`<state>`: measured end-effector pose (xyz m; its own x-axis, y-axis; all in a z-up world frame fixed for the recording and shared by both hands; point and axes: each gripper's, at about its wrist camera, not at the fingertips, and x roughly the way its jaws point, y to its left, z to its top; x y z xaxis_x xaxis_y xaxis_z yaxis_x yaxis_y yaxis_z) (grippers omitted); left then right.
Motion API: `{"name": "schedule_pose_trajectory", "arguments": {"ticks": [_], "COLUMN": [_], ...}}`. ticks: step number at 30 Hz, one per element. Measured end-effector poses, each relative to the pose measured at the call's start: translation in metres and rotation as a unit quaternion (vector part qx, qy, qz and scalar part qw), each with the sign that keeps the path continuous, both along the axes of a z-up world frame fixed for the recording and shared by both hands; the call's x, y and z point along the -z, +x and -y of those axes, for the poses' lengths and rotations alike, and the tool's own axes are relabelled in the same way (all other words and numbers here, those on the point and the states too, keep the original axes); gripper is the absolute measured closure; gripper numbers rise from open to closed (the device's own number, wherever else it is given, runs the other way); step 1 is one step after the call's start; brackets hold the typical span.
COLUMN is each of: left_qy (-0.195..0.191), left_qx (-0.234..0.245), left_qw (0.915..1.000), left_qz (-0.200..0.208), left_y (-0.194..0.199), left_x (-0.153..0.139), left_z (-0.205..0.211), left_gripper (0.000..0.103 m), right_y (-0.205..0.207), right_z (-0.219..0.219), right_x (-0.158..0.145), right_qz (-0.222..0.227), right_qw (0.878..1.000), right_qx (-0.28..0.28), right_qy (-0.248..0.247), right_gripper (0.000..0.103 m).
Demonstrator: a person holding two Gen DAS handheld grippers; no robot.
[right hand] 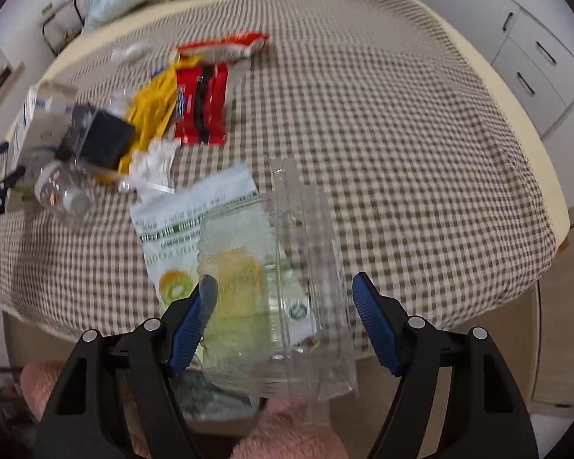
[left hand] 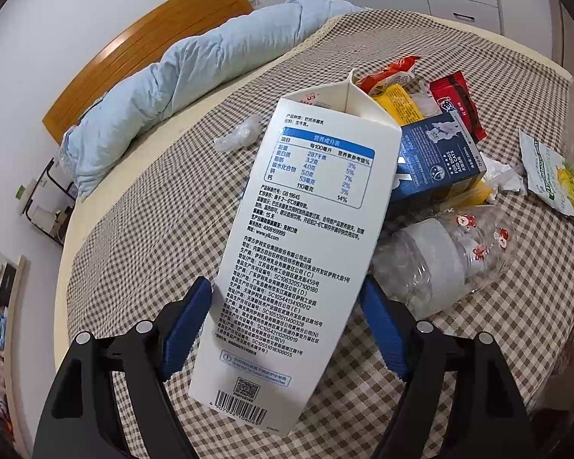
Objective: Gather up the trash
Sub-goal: 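Carry the milk carton with the left tool while the right tool carries the clamshell off the bed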
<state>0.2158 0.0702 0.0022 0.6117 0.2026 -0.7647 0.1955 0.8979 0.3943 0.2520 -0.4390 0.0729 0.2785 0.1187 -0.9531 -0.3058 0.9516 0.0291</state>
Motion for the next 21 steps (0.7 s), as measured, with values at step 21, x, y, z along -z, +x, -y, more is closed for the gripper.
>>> {"name": "schedule_pose_trajectory", "arguments": {"ticks": [21], "left_qy": [-0.026], "left_qx": [0.036], "left_qw": [0.9935], "left_qz": [-0.104], "left_y": [0.057], "left_x": [0.012], "left_z": [-0.002], "left_gripper": [0.023], "right_y": [-0.033], "right_z": [-0.002], "right_x": [-0.012], "right_qz": [0.072], "right_qw": [0.996], "right_qx": [-0.030], "right_qy": [0.051], "right_gripper": [0.045]}}
